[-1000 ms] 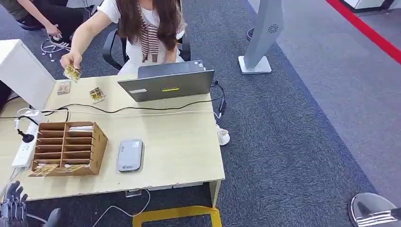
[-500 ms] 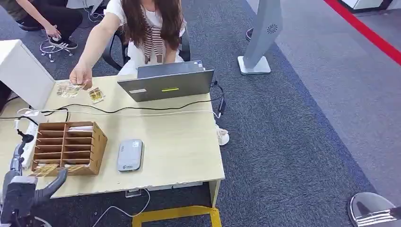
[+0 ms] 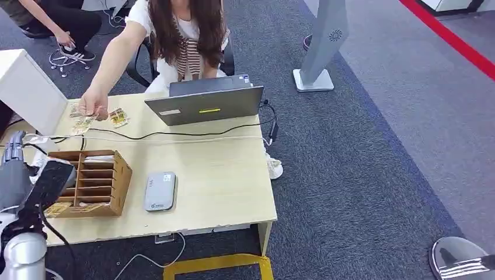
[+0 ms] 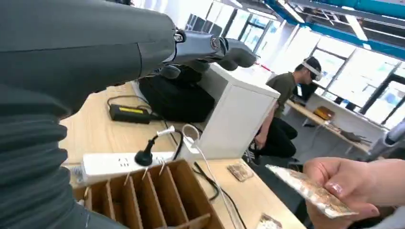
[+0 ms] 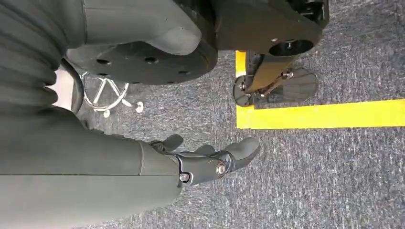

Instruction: Pass the card to the sensor for recognition and then transmit it.

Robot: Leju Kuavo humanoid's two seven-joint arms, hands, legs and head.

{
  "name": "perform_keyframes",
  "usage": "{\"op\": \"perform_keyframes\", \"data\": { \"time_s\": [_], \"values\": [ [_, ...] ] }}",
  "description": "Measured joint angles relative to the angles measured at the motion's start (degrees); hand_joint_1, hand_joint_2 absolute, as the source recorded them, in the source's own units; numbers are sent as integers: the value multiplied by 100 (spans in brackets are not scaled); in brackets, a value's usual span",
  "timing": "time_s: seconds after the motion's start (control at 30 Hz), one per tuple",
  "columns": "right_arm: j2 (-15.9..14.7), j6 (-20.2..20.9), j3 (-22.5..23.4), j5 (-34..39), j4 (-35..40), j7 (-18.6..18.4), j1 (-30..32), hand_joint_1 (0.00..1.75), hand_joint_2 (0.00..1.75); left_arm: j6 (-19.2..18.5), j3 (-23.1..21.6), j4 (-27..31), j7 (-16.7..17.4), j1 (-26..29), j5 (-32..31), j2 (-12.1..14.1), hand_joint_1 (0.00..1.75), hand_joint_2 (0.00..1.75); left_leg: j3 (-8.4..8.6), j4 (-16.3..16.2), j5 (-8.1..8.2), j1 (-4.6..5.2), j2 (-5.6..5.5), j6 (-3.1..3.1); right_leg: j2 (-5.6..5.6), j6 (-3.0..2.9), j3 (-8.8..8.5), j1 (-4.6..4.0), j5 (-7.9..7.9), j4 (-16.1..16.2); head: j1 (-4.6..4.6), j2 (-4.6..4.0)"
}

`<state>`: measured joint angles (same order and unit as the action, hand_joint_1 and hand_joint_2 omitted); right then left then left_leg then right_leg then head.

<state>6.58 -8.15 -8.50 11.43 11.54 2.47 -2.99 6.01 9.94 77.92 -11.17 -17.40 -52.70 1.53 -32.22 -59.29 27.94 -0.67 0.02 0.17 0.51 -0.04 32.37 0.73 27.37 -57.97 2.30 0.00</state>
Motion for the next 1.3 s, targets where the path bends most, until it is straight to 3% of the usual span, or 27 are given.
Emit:
{"op": "perform_keyframes", "data": {
  "time_s": [0.47, 0.77, 0.8, 1.3],
  "values": [
    [81, 9, -214, -251, -4, -245, -63, 0, 175, 688, -665, -1095, 1137, -1418, -1858, 533, 0, 175, -7, -2, -6, 0, 1, -1, 1, -1, 8, 0, -8, -3, -2, 0],
    [90, 15, -339, -387, -26, -356, -96, 0, 175, 927, -1038, -1687, 1687, -1981, -2723, 688, 0, 175, -9, -2, -7, 0, 0, -3, 1, 0, 7, 0, -9, -4, 0, 0],
    [90, 15, -343, -398, -28, -358, -98, 0, 175, 929, -1055, -1713, 1696, -1990, -2736, 691, 175, 175, -9, -2, -7, 0, 0, -3, 1, 0, 8, 0, -9, -4, -2, 0],
    [90, 35, -396, -430, -44, -350, -103, 0, 175, 902, -1143, -1833, 1681, -2021, -2716, 717, 175, 175, -10, -2, -7, -1, 0, -3, 1, -1, 9, 0, -9, -4, -2, 0]
  ]
}}
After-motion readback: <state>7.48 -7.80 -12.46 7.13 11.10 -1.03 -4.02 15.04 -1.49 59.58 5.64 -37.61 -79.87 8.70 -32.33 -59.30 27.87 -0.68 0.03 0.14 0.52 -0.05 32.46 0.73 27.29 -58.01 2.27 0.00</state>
